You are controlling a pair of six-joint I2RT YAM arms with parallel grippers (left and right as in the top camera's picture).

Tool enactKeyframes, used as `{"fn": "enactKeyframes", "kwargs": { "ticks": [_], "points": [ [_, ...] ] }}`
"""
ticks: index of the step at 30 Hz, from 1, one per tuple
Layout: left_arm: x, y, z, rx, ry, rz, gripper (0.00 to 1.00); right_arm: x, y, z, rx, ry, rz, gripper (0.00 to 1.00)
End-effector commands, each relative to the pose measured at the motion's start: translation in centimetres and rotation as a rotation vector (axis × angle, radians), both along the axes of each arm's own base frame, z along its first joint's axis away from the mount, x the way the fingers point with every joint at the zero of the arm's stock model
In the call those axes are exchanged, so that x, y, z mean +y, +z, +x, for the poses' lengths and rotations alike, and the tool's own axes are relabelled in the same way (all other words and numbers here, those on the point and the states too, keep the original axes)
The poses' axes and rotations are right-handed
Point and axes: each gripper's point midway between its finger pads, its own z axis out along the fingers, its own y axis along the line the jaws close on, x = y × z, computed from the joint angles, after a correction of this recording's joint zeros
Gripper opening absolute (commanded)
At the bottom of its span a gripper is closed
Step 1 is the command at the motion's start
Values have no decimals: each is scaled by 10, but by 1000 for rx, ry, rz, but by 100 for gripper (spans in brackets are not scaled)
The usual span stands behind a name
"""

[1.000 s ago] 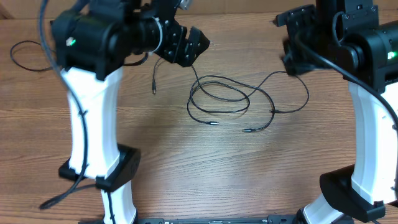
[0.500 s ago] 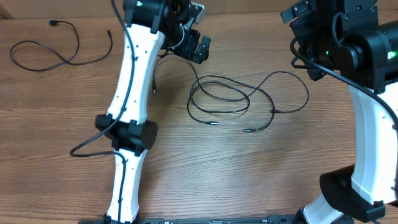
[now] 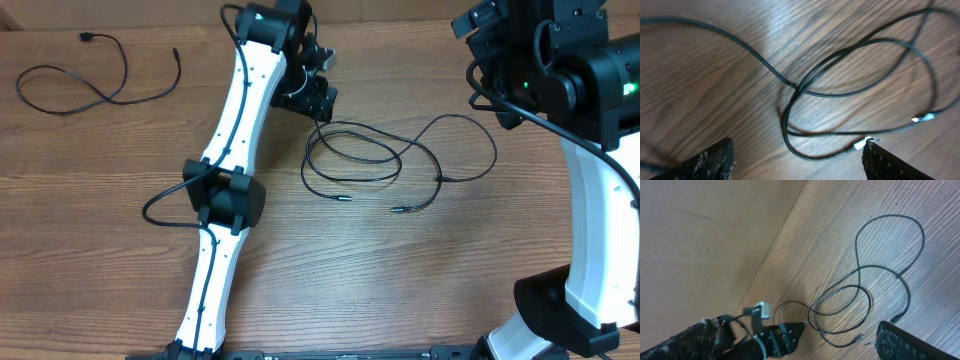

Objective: Untangle cables

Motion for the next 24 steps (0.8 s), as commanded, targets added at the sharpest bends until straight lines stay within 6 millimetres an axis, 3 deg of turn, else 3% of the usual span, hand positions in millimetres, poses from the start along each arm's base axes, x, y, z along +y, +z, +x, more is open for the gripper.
{"fn": "enactKeyframes", "kwargs": {
  "ticks": [1,9,15,24],
  "points": [
    [-3,-30,-5,69,-24,2,81,-5,1,1,-8,-12,-20,100],
    [-8,-58,-12,126,-44,21,81,-5,1,1,-8,-12,-20,100],
    [-8,-58,-12,125,-44,21,67,-5,1,1,-8,-12,-20,100],
    [-12,-67,0,85,-52,8,74,-5,1,1,-8,-11,-20,100]
  ]
}}
